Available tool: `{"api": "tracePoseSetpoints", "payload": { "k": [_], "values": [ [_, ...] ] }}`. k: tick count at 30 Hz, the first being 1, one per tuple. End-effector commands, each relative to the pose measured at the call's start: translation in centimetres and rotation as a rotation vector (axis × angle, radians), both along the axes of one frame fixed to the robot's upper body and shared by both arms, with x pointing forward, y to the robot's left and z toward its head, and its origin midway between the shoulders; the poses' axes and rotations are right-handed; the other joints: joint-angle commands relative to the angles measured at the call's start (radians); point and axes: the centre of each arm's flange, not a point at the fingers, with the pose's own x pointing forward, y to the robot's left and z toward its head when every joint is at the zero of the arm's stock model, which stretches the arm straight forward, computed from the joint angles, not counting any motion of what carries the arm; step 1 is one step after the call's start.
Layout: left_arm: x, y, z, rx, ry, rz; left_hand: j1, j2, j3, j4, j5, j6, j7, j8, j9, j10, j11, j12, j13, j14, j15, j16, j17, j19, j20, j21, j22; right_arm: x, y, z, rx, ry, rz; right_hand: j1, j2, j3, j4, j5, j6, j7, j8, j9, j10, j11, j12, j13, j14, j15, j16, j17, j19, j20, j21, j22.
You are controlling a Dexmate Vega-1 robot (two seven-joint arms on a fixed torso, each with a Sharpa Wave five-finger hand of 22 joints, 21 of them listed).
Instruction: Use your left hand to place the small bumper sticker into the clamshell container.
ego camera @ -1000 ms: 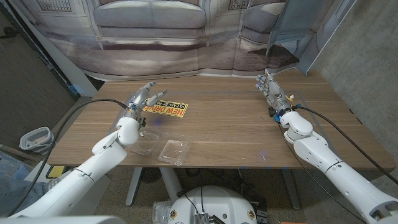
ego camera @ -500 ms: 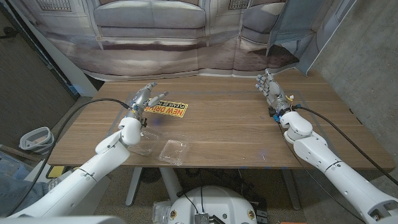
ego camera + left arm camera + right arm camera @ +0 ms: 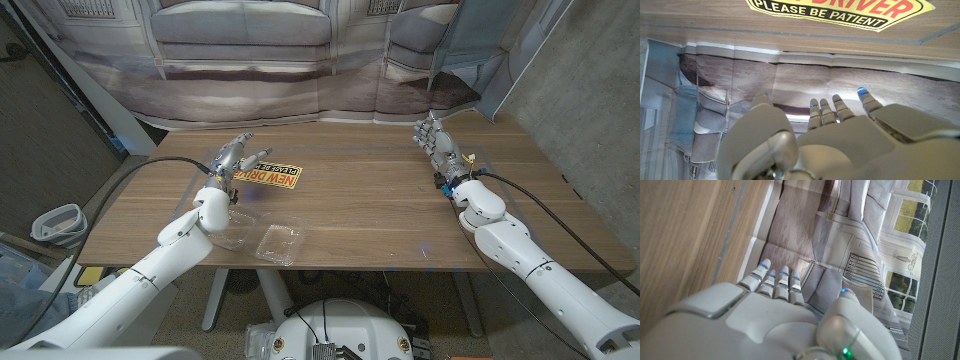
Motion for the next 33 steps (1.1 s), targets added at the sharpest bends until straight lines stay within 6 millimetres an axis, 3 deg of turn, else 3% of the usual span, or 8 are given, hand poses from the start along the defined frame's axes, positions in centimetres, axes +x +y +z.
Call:
{"api": "tracePoseSetpoints", "payload": {
  "k": [1, 33],
  "values": [
    [0.3, 0.0, -0.1, 0.005, -0.015, 0.025, 0.006, -0.005, -0.005, -0.001, 0.002, 0.003, 0.0, -0.002, 0.006, -0.01, -0.001, -0.001, 0.004, 0.002, 0.007, 0.002, 0.004, 0.005, 0.015, 0.003, 0.003, -0.3, -0.2, -0.2, 0.007, 0.004, -0.008, 0.005, 0.012, 0.001, -0.003, -0.006, 0.011, -0.001, 0.003, 0.006, 0.009, 0.0, 0.006, 0.004, 0.014, -0.001, 0.004, 0.005, 0.01, -0.004, 0.006, 0.003],
    [1.7, -1.4, 0.0, 0.083, 0.081, 0.089, 0.005, -0.021, -0.021, -0.003, 0.002, 0.034, -0.006, 0.009, 0.007, 0.017, -0.01, 0.01, 0.007, 0.023, 0.009, 0.009, 0.007, 0.023, 0.027, 0.011, 0.004, -0.8, -0.7, -0.2, 0.021, -0.008, -0.018, 0.008, 0.016, 0.002, -0.005, -0.007, 0.013, -0.005, 0.003, 0.006, 0.013, 0.001, 0.006, 0.004, 0.017, 0.001, 0.002, 0.005, 0.009, 0.001, 0.003, 0.003]
  ]
}}
